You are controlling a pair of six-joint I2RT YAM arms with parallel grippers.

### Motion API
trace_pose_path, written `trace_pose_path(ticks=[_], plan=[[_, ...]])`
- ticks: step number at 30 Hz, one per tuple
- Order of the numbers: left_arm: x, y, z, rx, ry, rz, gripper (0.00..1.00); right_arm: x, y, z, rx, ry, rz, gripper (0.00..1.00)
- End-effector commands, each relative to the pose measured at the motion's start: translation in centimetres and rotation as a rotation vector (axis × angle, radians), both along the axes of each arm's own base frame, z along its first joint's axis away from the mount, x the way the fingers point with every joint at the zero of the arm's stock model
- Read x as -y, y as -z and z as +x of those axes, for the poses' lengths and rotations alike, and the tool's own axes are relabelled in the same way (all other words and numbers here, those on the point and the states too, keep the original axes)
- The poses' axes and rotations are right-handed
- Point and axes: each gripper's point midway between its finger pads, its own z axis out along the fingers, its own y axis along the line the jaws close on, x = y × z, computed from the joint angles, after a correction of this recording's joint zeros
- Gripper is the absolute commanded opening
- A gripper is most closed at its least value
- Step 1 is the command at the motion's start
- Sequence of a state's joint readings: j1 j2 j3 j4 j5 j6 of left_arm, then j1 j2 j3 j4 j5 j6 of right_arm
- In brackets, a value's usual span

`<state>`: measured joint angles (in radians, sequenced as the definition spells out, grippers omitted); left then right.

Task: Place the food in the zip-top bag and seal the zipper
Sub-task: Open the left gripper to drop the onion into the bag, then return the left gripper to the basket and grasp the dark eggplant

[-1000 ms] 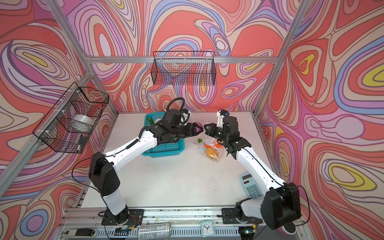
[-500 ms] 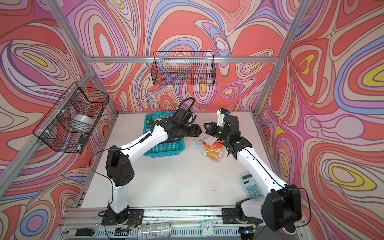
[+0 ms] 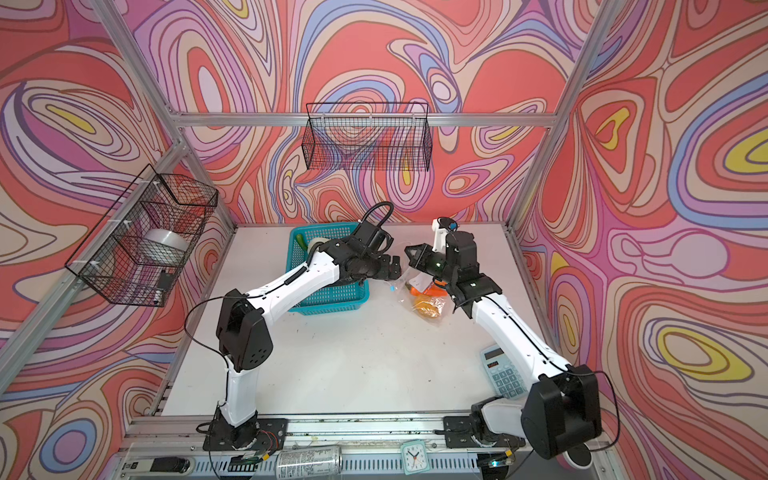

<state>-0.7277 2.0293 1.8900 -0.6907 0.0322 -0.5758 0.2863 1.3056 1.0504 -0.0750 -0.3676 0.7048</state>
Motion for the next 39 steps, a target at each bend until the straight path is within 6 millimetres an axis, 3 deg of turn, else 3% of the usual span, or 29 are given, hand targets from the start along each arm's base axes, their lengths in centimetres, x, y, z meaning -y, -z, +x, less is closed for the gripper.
trace_pose_path(ticks=[1, 7, 15, 19, 24, 28, 34, 37, 39], plan=[[-0.9, -0.9, -0.5, 0.006, -0.005, 0.028, 1.0, -0.1, -0.2, 0.1, 0.015, 0.001, 0.003, 0.0], [-0.7, -3.3, -0.8, 0.048, 0.01, -0.023, 1.0, 0.1, -0.2, 0.1, 0.01, 0.01, -0.008, 0.0], [-0.5, -8.8, -1.6, 0.156, 0.061, -0.135, 1.0, 0.8, 1.0, -0.1, -0.014, 0.034, -0.051, 0.0], [-1.5, -11.4, -2.2, 0.239, 0.056, -0.169, 1.0, 0.8, 0.8, 0.0, -0.009, 0.035, -0.061, 0.0], [-4.7, -13.9, -2.5, 0.369, -0.018, -0.156, 1.0, 0.9, 0.9, 0.1, -0.015, 0.038, -0.069, 0.0], [-8.9, -12.8, -1.7, 0.403, -0.13, -0.074, 1.0, 0.8, 0.9, 0.2, -0.02, 0.037, -0.066, 0.0], [-13.8, -7.9, -0.3, 0.276, -0.237, -0.052, 1.0, 0.9, 1.1, 0.3, -0.03, 0.041, -0.079, 0.0], [-14.9, -5.3, 0.6, 0.229, -0.2, -0.022, 1.0, 0.9, 1.4, 0.2, -0.043, 0.042, -0.08, 0.0], [-14.4, -3.7, 1.2, 0.184, -0.1, -0.057, 1.0, 0.9, 1.5, 0.2, -0.05, 0.041, -0.081, 0.0]])
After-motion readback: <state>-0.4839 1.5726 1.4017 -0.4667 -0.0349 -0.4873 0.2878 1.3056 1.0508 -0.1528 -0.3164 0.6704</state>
